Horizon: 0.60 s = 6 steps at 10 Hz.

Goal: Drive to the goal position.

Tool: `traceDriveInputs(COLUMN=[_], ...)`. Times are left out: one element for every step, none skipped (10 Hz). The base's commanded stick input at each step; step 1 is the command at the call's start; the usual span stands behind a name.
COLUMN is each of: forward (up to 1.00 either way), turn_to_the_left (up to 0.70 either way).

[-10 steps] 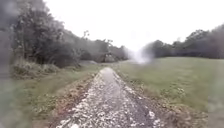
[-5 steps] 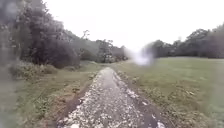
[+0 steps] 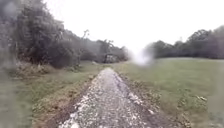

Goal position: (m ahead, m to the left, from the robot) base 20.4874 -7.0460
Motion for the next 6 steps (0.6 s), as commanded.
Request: traceDriveInputs(forward=[0.5,0.5,0.5,0.5,0.5,0.5], turn_to_the_left=[0.0,0.0,0.0,0.0,0.0,0.0])
